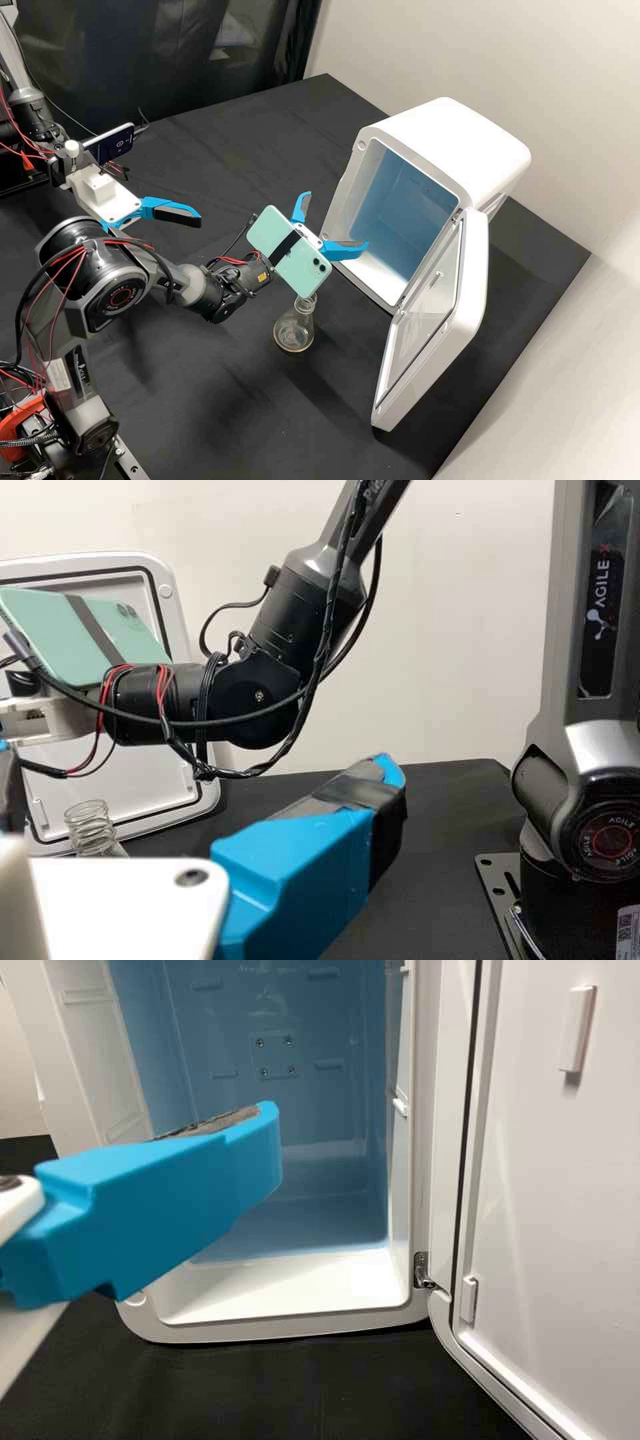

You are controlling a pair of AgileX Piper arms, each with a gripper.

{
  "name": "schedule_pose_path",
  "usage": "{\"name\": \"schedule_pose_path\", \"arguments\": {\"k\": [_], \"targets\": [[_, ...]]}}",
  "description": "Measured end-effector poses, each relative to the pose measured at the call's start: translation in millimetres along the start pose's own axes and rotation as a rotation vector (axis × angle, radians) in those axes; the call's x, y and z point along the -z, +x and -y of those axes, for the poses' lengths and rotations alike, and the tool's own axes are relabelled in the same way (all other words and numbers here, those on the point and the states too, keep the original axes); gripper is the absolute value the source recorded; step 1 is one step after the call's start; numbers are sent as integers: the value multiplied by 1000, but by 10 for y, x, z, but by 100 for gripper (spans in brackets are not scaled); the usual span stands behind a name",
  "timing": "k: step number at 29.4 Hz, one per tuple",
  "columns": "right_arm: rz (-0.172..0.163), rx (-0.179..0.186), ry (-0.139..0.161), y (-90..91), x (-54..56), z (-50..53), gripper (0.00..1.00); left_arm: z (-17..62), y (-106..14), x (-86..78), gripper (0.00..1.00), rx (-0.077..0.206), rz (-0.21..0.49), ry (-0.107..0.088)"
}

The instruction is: Place the flask in the incubator

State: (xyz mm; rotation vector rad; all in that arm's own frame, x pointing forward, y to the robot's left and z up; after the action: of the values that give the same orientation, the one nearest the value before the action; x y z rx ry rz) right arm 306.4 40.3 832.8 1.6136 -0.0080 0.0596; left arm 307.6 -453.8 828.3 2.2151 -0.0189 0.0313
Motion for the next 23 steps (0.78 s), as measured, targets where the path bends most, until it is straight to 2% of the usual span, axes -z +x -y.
{"name": "schedule_pose_path", "arguments": {"k": [10,13,17,18,23], "targets": [[0,0,0,0,0,0,100,0,0,0,100,0,0,0],[0,0,0,0,0,0,100,38,-35,6,100,9,-1,0],[0,0,0,0,0,0,100,149,-143,70,100,50,-3,20],[0,0,0,0,0,0,100,199,-194,116,100,73,-7,23],[0,0,0,0,0,0,100,294,-382,298,100,122,-64,-23]]}}
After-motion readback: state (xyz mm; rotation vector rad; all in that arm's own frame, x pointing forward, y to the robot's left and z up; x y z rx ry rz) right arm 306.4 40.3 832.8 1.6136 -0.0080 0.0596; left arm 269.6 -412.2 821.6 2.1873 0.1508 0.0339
